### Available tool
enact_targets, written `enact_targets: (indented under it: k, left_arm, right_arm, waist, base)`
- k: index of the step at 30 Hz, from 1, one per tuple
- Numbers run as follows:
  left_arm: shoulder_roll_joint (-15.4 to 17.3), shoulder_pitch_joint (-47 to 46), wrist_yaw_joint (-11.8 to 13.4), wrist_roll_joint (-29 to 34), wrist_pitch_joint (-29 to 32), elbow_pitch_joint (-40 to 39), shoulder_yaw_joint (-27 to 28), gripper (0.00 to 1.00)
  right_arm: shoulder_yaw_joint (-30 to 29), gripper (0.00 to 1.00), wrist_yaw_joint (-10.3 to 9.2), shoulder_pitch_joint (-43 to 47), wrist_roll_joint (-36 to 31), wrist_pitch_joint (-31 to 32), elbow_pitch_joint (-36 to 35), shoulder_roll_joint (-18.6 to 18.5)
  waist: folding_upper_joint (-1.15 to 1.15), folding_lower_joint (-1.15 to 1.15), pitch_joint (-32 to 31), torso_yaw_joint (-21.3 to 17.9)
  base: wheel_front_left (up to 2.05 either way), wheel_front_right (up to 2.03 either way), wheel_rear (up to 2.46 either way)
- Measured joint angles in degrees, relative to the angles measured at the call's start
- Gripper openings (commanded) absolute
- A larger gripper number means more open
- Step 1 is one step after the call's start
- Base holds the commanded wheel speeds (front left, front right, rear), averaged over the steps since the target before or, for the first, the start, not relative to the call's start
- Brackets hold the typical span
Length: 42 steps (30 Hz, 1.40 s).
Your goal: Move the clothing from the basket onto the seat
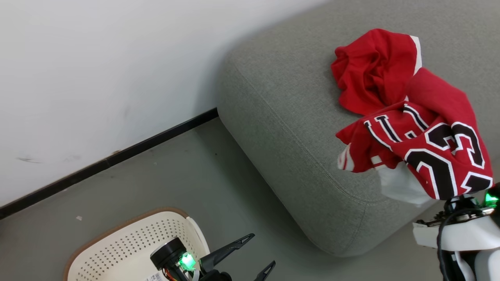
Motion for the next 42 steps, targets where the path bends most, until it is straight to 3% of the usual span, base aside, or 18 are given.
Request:
enact_targets:
  k: [21, 33, 42]
  left_arm:
    - [1.56, -1.44, 0.0, -2.23, 0.0, 0.2, -0.41, 1.0]
    - [2.91, -1.29, 0.0, -2.55, 0.0, -1.59, -0.45, 1.0]
    - [5.92, -0.65, 0.0, -2.33, 0.0, -2.4, -2.05, 1.0]
  right_arm:
    - [-2.88, 0.0, 0.0, 1.27, 3.59, 0.0, -1.26, 0.26]
    - [-5.03, 0.0, 0.0, 1.13, 3.12, 0.0, 2.56, 0.35]
    - [-7.32, 0.0, 0.0, -3.53, 5.23, 0.0, 6.2, 0.46]
  waist:
    - [0.0, 0.0, 3.25, -4.14]
    - [0.0, 0.0, 4.54, -4.23]
    - [0.0, 0.0, 6.46, -4.27]
  base:
    - [0.22, 0.22, 0.22]
    - [0.0, 0.0, 0.0]
    - [0.0, 0.0, 0.0]
